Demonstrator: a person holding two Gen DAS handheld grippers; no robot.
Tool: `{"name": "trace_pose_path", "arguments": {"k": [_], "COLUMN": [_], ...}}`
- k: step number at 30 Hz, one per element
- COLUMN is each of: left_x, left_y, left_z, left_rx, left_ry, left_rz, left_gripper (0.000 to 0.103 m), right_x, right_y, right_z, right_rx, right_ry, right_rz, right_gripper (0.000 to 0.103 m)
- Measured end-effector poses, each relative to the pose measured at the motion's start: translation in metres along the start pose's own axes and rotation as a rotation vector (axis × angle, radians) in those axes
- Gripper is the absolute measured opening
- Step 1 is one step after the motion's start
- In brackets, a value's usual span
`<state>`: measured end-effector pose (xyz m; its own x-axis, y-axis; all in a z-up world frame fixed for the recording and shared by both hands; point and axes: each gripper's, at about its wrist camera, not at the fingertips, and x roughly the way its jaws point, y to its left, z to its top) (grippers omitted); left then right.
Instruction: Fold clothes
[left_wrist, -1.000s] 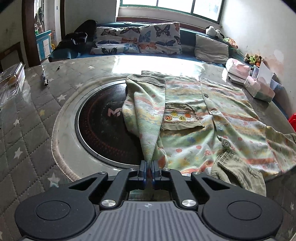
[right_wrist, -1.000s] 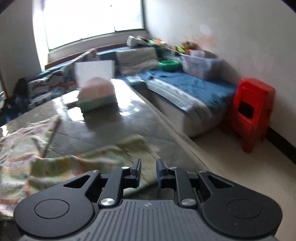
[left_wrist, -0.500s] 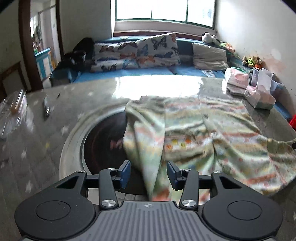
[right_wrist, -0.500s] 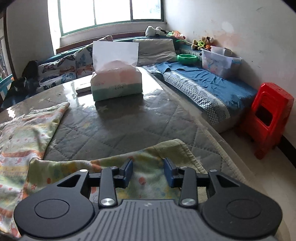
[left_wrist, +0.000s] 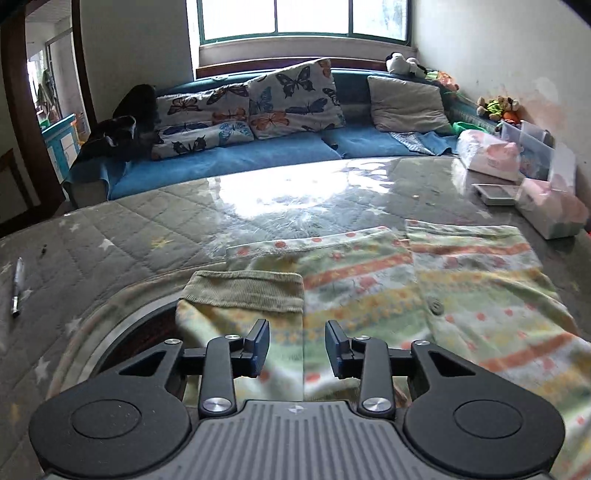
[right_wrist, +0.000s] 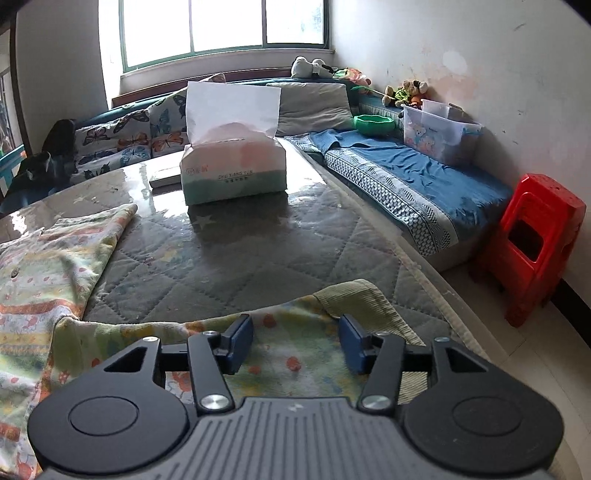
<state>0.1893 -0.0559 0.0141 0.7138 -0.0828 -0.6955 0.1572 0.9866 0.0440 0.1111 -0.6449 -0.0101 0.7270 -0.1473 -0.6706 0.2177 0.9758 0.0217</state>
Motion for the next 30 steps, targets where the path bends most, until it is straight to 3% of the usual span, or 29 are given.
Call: {"name": "trace_pose_path", "arguments": {"k": [4, 7, 12, 17, 21, 30], "left_x": [0.016, 0.028, 0.047, 0.022, -0.021, -0.097], "left_y": [0.000, 0.000, 0.001, 0.032, 0.067, 0.142], "left_z": [0.004, 0.006, 0.011, 0.011, 0.004, -0.059], "left_rx": [0.006, 0.011, 0.015, -0.086, -0.177, -0.315], "left_ry": [0.007, 0.013, 0.020, -0.025, -0.099, -0.127], "left_rz": [0.007, 0.012, 0.022, 0.048, 0.087, 0.223], "left_gripper": [0.036, 0.029, 0.006, 0.003, 0.002, 0.002], "right_x": [0.001, 0.001, 0.002, 0.002, 0.002, 0.002], "right_y": [0.000, 0.001, 0.001, 0.001, 0.001, 0.001], "right_z": [0.001, 0.001, 0.002, 0.002, 0.002, 0.003], "right_rx": [0.002, -0.002, 0.001, 0.003, 0.007, -0.002], "right_ry": [0.001, 0.001, 0.001, 0.003, 0.002, 0.006], "right_rz": [0.002, 0.001, 0.001, 0.004, 0.004, 0.011], "right_gripper": [0.056, 0.057, 0.058, 0.058, 0.058, 0.060]}}
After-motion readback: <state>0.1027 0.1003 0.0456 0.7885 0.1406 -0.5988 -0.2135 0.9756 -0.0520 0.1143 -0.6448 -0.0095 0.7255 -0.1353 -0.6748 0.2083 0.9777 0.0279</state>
